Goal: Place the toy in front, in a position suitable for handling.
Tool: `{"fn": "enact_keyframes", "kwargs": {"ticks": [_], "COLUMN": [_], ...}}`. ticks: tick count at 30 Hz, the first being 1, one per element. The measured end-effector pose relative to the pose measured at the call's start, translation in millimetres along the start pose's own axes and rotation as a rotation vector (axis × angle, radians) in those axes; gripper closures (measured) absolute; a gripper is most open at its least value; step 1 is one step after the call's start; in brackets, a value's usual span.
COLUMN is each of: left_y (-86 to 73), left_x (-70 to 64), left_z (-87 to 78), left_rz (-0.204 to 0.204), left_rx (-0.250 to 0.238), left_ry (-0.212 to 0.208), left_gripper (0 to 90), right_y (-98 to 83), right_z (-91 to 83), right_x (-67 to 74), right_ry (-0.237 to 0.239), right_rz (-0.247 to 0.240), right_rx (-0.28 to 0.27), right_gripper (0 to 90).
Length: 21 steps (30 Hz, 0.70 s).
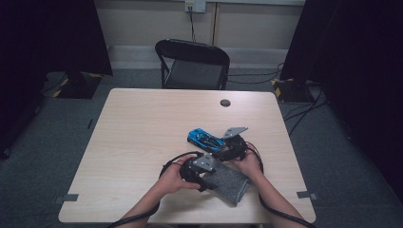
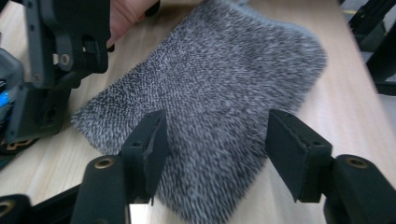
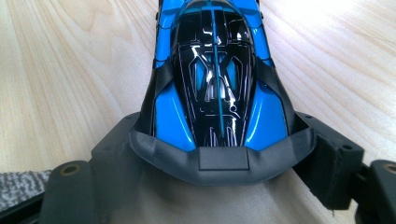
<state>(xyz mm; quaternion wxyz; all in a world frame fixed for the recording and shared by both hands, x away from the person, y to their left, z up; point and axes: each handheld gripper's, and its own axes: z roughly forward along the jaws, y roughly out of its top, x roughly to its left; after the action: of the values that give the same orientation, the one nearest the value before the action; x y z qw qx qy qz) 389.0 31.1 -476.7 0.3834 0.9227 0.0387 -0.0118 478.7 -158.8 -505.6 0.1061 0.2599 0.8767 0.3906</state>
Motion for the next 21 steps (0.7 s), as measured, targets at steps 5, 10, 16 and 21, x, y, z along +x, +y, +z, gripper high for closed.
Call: {"fn": "enact_keyframes", "kwargs": {"ticks": [5, 10, 16, 21], "left_y": [3.1, 2.6, -1.6, -4.5], "left_x": [3.0, 1.4, 3.5, 2.5], "left_z": [7.2, 9.8, 7.3, 1.1], "left_rz": [0.042, 0.030, -0.066, -0.145], "left_rx": [0.015, 0.051, 0.040, 0.062], "left_ry": [-0.009, -0.011, -0.015, -0.033], "left_gripper": [40.8, 43.8, 59.8, 74.2], "right_y": [0.0, 0.0, 0.0, 0.0], "right_z": [0.0, -0.1, 0.0, 0.0], "right_x": [0.0, 0.0, 0.0, 0.0], "right_ry": [0.000, 0.000, 0.000, 0.000], "right_rz": [0.000, 0.000, 0.000, 0.000], "right_rx": [0.000, 0.001, 0.000, 0.000], "right_gripper": [23.7, 23.7, 23.7, 23.7]}}
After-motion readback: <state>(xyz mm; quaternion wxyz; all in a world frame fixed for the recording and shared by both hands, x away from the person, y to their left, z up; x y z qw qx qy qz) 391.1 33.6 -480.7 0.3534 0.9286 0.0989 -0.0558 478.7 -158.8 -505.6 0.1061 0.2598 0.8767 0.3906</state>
